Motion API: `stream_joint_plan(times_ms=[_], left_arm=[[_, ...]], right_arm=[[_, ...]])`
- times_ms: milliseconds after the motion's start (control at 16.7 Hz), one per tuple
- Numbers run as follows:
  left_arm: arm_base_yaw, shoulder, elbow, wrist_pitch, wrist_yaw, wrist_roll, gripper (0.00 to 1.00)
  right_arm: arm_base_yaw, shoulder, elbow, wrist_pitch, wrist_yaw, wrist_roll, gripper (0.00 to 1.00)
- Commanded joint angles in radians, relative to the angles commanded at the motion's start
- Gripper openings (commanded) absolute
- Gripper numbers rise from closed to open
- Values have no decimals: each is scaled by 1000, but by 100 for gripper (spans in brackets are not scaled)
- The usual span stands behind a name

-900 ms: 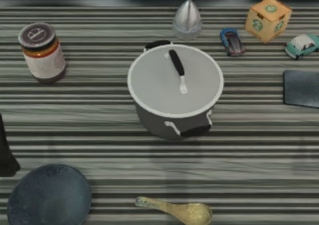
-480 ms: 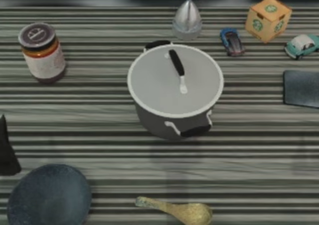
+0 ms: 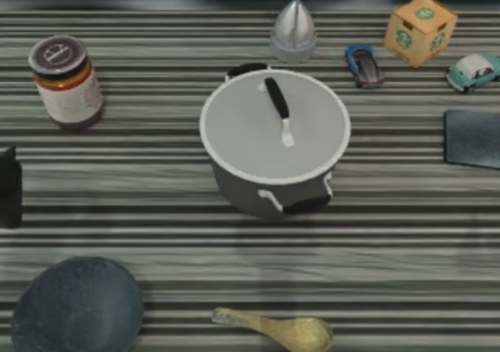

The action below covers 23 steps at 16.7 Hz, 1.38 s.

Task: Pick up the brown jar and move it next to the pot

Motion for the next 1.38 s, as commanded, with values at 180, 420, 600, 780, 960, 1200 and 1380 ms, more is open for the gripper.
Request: stream_joint_plan(times_ms=[180, 420, 600, 780, 960, 1200, 1380], left_arm=[[-3, 236, 279, -126, 24, 79, 100], [-3, 561, 696, -286, 50, 192, 100], [0, 809, 1011, -405, 65, 276, 100], [4, 1062, 1301, -529, 74, 354, 100], [10, 1313, 1545, -659, 78, 422, 100], [18, 1616, 1783, -826, 79, 492, 100], [22, 1786, 1891, -925, 77, 526, 100]], right_arm=[[0, 0, 0, 0, 0, 0, 100], [0, 0, 0, 0, 0, 0, 100], [0, 0, 0, 0, 0, 0, 100], [0, 0, 0, 0, 0, 0, 100], [0, 0, 0, 0, 0, 0, 100], [0, 0, 0, 0, 0, 0, 100], [0, 0, 0, 0, 0, 0, 100]])
